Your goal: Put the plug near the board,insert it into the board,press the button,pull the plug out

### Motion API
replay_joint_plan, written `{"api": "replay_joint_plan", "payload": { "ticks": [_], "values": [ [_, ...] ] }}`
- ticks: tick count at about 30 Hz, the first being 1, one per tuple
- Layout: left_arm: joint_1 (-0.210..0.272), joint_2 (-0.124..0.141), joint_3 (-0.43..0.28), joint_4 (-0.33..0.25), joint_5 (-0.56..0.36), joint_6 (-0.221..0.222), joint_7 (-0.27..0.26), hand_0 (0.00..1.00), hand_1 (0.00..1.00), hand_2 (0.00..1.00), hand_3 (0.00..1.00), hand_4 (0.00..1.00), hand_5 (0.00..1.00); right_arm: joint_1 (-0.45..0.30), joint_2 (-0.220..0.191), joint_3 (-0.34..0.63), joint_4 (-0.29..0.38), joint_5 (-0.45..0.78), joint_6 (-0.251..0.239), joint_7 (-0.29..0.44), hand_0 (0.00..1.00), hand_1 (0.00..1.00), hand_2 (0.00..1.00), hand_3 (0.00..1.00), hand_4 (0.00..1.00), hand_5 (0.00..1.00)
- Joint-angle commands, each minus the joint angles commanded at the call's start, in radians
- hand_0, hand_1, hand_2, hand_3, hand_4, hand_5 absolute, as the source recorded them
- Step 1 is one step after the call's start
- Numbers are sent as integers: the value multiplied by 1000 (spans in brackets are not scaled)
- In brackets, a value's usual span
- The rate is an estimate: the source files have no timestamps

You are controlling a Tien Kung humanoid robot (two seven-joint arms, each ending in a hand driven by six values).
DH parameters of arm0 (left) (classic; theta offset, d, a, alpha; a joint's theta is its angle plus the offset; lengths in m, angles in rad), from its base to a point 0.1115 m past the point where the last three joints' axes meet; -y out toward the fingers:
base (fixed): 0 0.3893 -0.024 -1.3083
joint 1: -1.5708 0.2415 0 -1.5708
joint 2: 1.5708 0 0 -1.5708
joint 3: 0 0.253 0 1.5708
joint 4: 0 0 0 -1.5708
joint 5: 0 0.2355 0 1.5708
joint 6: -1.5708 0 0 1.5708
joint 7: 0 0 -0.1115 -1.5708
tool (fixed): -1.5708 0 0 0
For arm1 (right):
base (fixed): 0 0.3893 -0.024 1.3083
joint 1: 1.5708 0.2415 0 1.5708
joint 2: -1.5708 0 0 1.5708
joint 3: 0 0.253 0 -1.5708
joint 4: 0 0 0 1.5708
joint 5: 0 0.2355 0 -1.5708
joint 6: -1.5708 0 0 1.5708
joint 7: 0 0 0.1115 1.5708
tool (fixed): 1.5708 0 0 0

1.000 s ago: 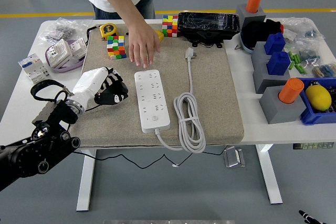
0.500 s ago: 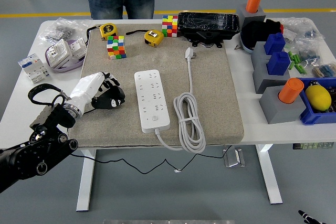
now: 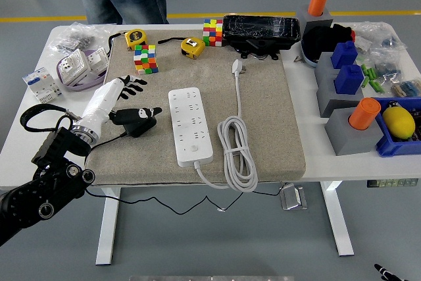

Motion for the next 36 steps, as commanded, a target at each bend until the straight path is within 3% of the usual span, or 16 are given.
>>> {"api": "replay_joint_plan", "payload": {
  "ticks": [1, 2, 7, 8, 12, 20, 36],
  "values": [
    [8, 0, -8, -7, -44, -1, -22, 460, 563, 582, 619, 998, 338, 0, 1, 0, -1, 0, 0, 0, 610, 640, 644, 552, 953, 481],
    [14, 0, -13, -11, -83, -2, -40, 382, 448, 510, 545, 998, 345, 0, 1, 0, -2, 1, -1, 0, 610, 640, 644, 552, 952, 482],
    [70, -8, -80, -44, -295, -20, -142, 382, 448, 510, 545, 998, 345, 2, 2, 0, -5, 3, -2, -1, 610, 640, 644, 552, 952, 482],
    [81, -7, -92, -53, -341, -25, -151, 367, 419, 502, 537, 898, 327, 2, 2, 0, -6, 3, -1, -2, 611, 640, 644, 552, 951, 483],
    [96, 1, -102, -80, -480, -28, -158, 367, 419, 502, 537, 898, 327, 1, 2, 5, -9, 3, 0, -3, 611, 640, 644, 552, 951, 483],
    [115, 9, -129, -109, -477, -30, -148, 380, 428, 502, 539, 831, 305, 3, 7, 11, -12, -2, 0, -4, 611, 640, 644, 552, 951, 486],
    [169, 47, -142, -172, -464, -52, -121, 382, 429, 505, 541, 826, 307, -9, 9, 12, -13, -5, 0, -11, 611, 640, 644, 552, 949, 487]
  ]
}}
